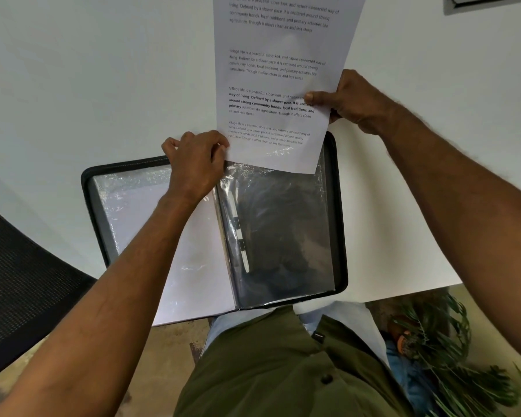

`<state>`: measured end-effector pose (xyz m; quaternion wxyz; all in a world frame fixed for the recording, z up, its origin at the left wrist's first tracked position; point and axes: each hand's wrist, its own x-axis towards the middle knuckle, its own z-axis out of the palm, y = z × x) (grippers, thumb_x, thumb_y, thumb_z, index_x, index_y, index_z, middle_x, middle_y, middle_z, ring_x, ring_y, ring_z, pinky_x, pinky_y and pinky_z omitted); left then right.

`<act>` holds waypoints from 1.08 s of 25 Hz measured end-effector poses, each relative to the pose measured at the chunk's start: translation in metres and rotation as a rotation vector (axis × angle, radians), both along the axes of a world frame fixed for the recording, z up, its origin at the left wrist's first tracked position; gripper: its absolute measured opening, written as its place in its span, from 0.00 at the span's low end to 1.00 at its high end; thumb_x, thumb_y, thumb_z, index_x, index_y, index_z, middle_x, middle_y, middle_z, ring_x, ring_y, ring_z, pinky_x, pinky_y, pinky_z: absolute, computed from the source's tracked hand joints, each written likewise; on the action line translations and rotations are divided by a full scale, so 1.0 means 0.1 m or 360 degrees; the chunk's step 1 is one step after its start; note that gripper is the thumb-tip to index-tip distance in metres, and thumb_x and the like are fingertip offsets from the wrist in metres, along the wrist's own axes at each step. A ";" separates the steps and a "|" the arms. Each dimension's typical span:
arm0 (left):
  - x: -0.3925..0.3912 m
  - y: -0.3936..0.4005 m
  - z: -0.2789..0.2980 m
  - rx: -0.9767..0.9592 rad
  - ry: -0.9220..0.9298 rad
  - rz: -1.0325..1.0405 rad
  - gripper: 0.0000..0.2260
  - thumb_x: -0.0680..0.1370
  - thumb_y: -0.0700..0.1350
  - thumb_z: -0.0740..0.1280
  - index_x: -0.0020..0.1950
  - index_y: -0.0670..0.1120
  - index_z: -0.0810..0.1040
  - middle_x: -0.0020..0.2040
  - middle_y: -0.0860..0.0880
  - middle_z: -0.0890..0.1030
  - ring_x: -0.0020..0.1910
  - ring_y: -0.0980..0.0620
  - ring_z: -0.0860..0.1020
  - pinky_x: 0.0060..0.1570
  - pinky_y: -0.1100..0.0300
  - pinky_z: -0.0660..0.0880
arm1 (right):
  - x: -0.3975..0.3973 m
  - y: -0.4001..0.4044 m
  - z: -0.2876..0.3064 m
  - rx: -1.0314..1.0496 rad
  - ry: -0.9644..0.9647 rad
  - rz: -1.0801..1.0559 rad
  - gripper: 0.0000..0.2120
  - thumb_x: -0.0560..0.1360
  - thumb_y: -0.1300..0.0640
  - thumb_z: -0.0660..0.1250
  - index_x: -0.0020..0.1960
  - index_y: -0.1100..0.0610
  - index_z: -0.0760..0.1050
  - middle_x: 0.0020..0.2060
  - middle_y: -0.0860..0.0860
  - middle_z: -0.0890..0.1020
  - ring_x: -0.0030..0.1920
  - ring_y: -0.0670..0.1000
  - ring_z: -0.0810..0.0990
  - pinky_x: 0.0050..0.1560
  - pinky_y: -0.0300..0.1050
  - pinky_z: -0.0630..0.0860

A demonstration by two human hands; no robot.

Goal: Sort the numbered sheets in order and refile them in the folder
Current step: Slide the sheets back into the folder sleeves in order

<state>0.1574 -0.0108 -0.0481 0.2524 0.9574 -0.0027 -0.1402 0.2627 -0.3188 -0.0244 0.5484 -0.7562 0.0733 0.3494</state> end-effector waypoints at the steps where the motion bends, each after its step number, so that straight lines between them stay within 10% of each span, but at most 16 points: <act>1: 0.01 0.02 -0.02 -0.0010 0.0023 0.0022 0.10 0.82 0.46 0.59 0.56 0.52 0.80 0.47 0.55 0.81 0.53 0.48 0.76 0.56 0.50 0.57 | 0.01 -0.01 0.00 -0.0008 0.0001 0.0015 0.16 0.79 0.55 0.72 0.66 0.52 0.77 0.52 0.44 0.86 0.50 0.46 0.87 0.42 0.42 0.84; 9: 0.15 0.09 -0.12 -0.0664 0.0446 0.0695 0.10 0.82 0.47 0.66 0.62 0.49 0.79 0.48 0.55 0.80 0.50 0.52 0.79 0.57 0.48 0.78 | 0.06 -0.04 -0.03 -0.0025 0.0025 0.0062 0.21 0.78 0.54 0.73 0.69 0.54 0.76 0.55 0.47 0.86 0.52 0.49 0.87 0.43 0.43 0.84; 15: 0.32 0.14 -0.14 -0.0785 0.0679 0.0712 0.05 0.79 0.44 0.71 0.48 0.44 0.84 0.50 0.43 0.86 0.50 0.46 0.84 0.57 0.51 0.80 | 0.12 -0.08 0.00 -0.0006 0.0044 0.0079 0.20 0.78 0.55 0.73 0.69 0.52 0.76 0.57 0.47 0.85 0.54 0.49 0.86 0.46 0.43 0.85; 19: 0.37 0.14 -0.05 -0.0817 0.0800 0.0553 0.05 0.80 0.40 0.71 0.49 0.38 0.83 0.47 0.44 0.84 0.40 0.59 0.82 0.45 0.67 0.78 | 0.12 -0.09 -0.02 -0.0027 0.0037 0.0094 0.20 0.78 0.56 0.73 0.69 0.54 0.76 0.56 0.45 0.85 0.53 0.47 0.86 0.44 0.40 0.84; 27: 0.40 0.19 -0.01 -0.0914 0.0932 0.0509 0.10 0.81 0.42 0.70 0.50 0.35 0.81 0.53 0.46 0.86 0.51 0.54 0.85 0.53 0.63 0.81 | 0.10 0.00 -0.07 -0.0046 0.0150 0.0295 0.20 0.78 0.57 0.73 0.69 0.53 0.76 0.57 0.45 0.84 0.53 0.47 0.86 0.47 0.41 0.84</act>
